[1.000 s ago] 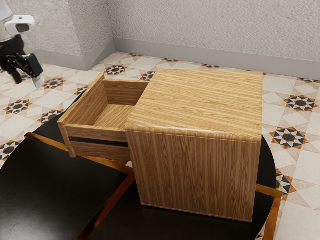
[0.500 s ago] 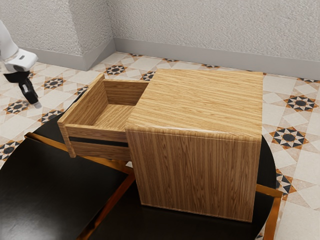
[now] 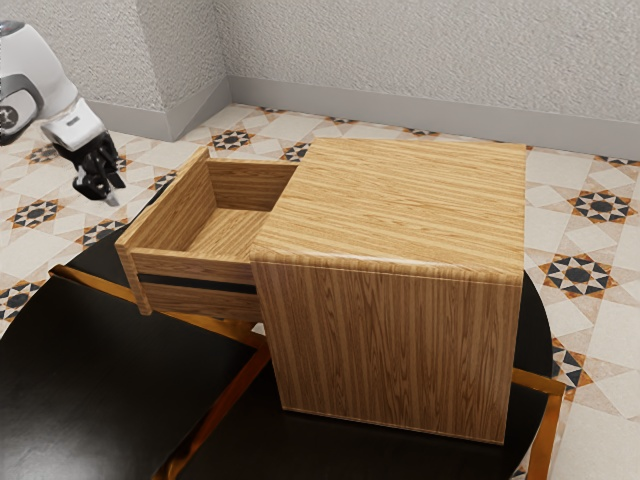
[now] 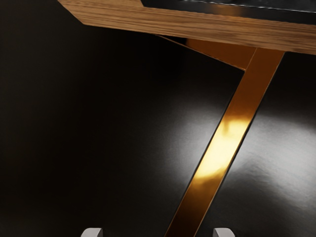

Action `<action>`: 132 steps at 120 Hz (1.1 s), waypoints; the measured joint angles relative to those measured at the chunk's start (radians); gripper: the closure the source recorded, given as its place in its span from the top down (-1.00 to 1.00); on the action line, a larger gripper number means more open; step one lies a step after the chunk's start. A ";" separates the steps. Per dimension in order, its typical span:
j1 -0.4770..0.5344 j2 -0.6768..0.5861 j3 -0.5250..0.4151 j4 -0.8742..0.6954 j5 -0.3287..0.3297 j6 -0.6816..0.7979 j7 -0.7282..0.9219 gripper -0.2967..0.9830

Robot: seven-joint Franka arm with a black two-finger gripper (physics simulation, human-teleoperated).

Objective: Push the drawer handle with one arm to close the drawer

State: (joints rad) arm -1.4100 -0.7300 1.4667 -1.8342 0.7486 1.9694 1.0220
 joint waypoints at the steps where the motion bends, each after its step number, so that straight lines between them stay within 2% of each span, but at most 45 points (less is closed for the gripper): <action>1: -0.003 0.002 0.005 0.001 0.001 0.003 0.005 -0.16; 18: -0.051 0.033 0.060 0.014 0.003 0.054 0.077 -0.17; 30: -0.057 0.060 0.063 0.011 -0.027 0.063 0.100 -0.29; 48: -0.045 0.068 0.030 0.015 -0.081 -0.017 0.112 -0.42; 73: -0.043 0.109 0.007 0.031 -0.116 -0.087 0.114 -0.47; 98: -0.015 0.215 -0.004 0.020 -0.207 -0.098 0.117 -0.47; 132: -0.004 0.319 -0.004 -0.008 -0.321 -0.035 0.130 -0.47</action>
State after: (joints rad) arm -1.4143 -0.4114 1.4626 -1.8420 0.4274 1.9340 1.1521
